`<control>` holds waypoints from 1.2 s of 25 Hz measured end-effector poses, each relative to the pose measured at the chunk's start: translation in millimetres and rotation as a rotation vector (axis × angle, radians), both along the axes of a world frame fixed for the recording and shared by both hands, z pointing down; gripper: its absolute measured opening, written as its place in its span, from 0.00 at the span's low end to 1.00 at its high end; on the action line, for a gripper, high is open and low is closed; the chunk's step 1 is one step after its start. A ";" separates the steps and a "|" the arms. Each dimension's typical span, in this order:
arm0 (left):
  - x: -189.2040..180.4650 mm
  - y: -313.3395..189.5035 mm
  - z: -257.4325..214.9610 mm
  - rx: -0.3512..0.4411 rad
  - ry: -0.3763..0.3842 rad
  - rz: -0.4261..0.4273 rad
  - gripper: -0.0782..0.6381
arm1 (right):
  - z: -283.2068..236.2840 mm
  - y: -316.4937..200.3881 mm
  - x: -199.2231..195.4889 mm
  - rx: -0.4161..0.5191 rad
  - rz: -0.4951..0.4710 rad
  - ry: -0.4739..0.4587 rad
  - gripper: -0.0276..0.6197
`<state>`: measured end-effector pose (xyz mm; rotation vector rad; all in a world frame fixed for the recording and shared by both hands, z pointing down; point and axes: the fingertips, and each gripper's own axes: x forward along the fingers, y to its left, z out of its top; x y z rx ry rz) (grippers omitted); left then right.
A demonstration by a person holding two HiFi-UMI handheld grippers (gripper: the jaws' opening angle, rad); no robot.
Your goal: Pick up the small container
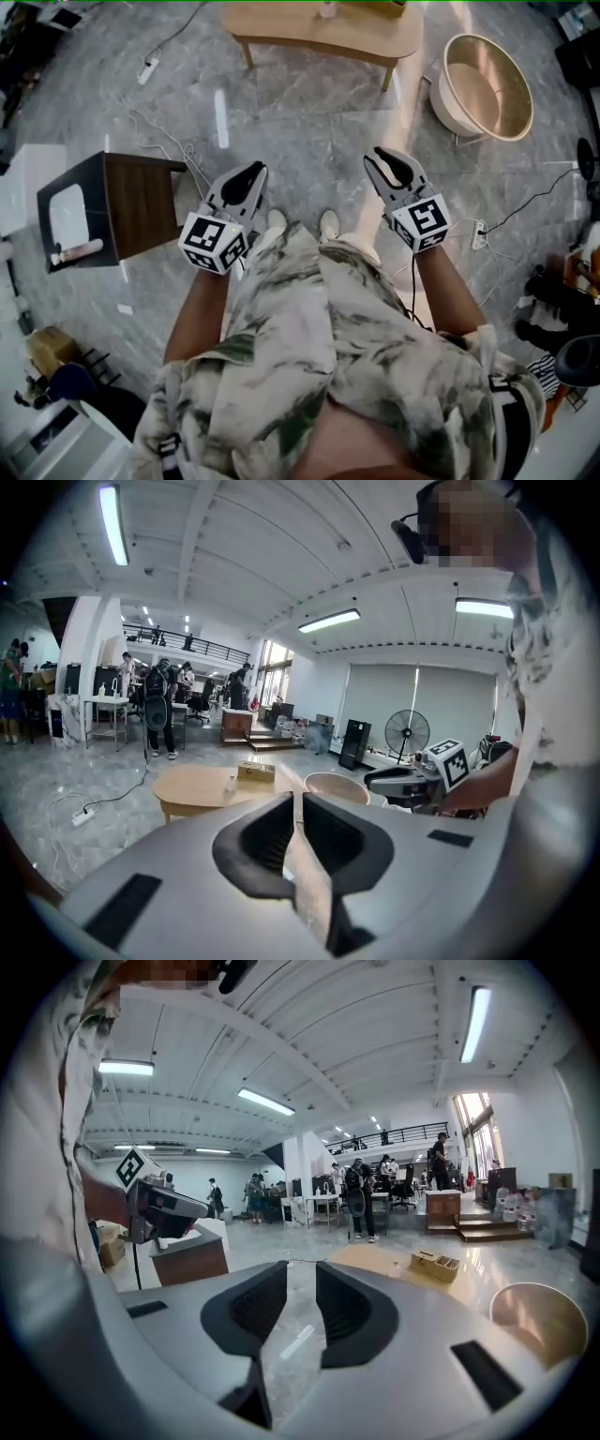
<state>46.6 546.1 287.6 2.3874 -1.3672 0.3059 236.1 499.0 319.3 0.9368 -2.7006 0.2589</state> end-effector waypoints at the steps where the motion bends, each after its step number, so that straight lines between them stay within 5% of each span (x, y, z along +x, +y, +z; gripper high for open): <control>1: -1.6 -5.0 1.8 -0.007 0.000 -0.002 0.15 | 1.8 -6.6 2.2 -0.003 0.008 0.003 0.22; 15: -47.5 -113.5 21.6 -0.003 0.048 0.077 0.15 | 0.3 -100.9 -35.1 0.003 0.127 0.053 0.26; 30: -155.0 -240.6 28.4 -0.026 0.055 0.207 0.14 | -12.3 -234.9 -131.3 0.019 0.252 0.122 0.27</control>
